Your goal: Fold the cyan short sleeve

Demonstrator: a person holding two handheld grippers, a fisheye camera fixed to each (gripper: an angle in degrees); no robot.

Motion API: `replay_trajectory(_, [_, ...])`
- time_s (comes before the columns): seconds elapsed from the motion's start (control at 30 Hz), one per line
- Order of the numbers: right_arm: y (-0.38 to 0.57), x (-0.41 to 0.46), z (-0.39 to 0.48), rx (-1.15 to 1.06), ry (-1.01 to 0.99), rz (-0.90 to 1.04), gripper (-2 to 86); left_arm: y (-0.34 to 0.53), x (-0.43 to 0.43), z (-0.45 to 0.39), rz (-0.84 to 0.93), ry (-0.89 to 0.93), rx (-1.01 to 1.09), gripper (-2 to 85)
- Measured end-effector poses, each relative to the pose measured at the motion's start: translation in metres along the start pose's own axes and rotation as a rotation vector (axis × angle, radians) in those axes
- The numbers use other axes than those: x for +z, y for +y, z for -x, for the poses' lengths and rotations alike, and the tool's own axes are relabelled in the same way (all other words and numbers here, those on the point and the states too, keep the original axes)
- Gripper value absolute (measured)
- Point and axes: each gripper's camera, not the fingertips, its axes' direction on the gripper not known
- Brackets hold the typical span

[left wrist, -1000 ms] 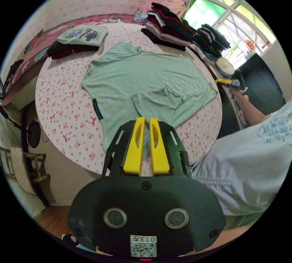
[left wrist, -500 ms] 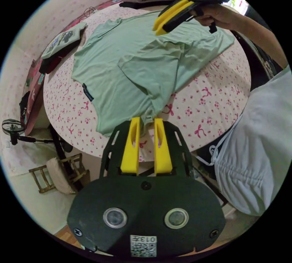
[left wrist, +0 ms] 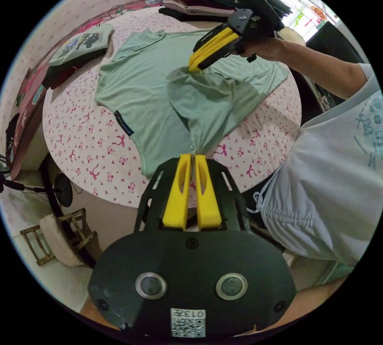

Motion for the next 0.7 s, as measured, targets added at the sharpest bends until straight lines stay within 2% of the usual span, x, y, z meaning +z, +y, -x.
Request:
replay_trajectory(0.13, [-0.002, -0.002, -0.02, 0.109, 0.122, -0.058, 0.7, -0.01, 0.004, 0.037, -0.016, 0.043, -0.067, 0.5])
replay_trajectory(0.3, [0.009, 0.033, -0.044, 0.281, 0.159, 0.077, 1.2, -0.009, 0.016, 0.076, 0.023, -0.004, -0.212, 1.7])
replay_trajectory(0.5, [0.058, -0.021, -0.054, 0.389, 0.142, -0.064, 1.3, 0.034, -0.012, 0.085, -0.107, 0.107, -0.254, 7.4])
replay_trajectory(0.6, [0.099, -0.043, -0.048, 0.428, 0.137, -0.074, 0.9, 0.043, -0.006, 0.083, -0.118, 0.159, -0.253, 3.6])
replay_trajectory(0.7, [0.143, -0.053, -0.036, 0.476, 0.19, -0.01, 0.8, 0.034, 0.009, 0.082, -0.033, 0.085, -0.259, 0.8])
